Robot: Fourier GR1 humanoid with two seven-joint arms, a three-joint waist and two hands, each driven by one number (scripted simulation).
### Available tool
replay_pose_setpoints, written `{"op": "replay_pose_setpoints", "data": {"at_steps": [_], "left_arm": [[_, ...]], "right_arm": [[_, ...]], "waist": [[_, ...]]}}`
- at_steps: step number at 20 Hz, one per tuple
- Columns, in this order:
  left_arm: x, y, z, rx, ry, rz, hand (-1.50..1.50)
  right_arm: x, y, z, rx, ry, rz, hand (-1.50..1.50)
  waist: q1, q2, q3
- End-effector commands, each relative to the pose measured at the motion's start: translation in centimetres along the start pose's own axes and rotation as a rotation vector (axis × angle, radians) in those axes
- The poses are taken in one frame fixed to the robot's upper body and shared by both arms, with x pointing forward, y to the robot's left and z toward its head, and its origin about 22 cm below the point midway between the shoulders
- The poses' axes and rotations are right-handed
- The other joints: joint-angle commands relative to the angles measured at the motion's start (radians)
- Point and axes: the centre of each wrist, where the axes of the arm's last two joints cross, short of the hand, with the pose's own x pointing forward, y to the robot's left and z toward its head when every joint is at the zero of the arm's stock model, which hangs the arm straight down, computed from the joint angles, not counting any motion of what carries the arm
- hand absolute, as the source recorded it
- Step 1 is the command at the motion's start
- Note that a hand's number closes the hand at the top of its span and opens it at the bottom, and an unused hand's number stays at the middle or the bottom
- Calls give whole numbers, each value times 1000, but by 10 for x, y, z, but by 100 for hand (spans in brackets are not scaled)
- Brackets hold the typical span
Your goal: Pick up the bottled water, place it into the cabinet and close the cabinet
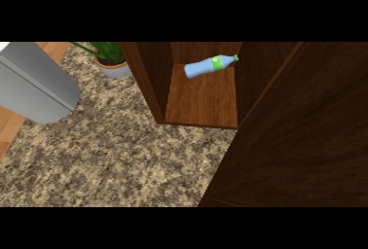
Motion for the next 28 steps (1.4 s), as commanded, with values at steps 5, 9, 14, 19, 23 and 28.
{"op": "replay_pose_setpoints", "data": {"at_steps": [5, 9, 14, 19, 23, 28], "left_arm": [[31, 30, 11, 9, -19, 19, -150], [35, 40, 25, 23, -37, 29, -150], [48, 51, 31, 19, -28, 28, -150], [50, 52, 40, 46, -54, 33, -150], [60, 59, 45, 33, -30, 18, -150], [56, 55, 40, 54, -37, 15, -150]], "right_arm": [[18, 17, -74, 47, -80, -166, 150], [33, -2, -103, 44, -70, -245, 150], [33, -28, -152, 9, -85, -313, 150], [32, -70, -188, 15, -69, -307, 150], [43, -90, -214, 43, -54, -285, 150], [21, -115, -221, 86, -47, -280, 150]], "waist": [[-14, -3, 0], [-21, -5, 1], [-16, -4, 1], [-36, -3, 2], [-39, -3, 2], [-50, -1, 2]]}}
